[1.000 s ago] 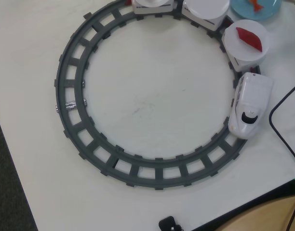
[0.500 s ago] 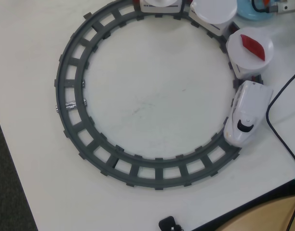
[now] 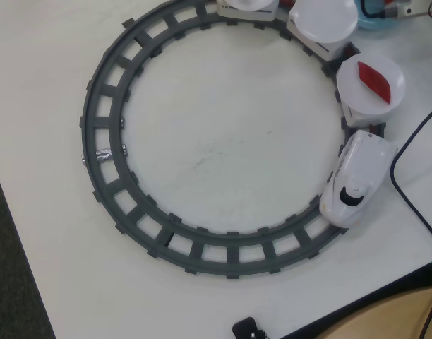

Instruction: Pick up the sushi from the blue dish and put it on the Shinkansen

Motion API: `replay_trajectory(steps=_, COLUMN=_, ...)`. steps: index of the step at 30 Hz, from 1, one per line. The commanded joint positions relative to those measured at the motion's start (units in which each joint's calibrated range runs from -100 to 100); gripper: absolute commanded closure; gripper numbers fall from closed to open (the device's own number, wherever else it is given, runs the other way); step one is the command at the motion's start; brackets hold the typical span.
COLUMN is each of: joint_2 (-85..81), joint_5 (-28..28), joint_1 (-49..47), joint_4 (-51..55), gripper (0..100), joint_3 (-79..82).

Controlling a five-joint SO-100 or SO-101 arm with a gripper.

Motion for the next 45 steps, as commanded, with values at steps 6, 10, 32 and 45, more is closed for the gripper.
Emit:
replay_trajectory(steps=6, joint_2=-0.61, joint_5=0.16, joint_1=0.00, joint_4=-4.76, gripper=72, joint_3=-2.45)
replay_trajectory(steps=10, joint_2=-0.53, joint_5=0.16, joint_1=-0.27, joint_4=-8.18, gripper=72, joint_3=0.42)
replay_trajectory(steps=32, joint_2=-8.71, joint_5=-0.42, joint_1=1.23, joint_4=-9.64, gripper=98, joint_3=6.70)
replay_trajectory(steps=45, joint_2=-42.87, joint_5=-9.70, joint_1=-2.03, joint_4=15.18, gripper=98, joint_3=7.51)
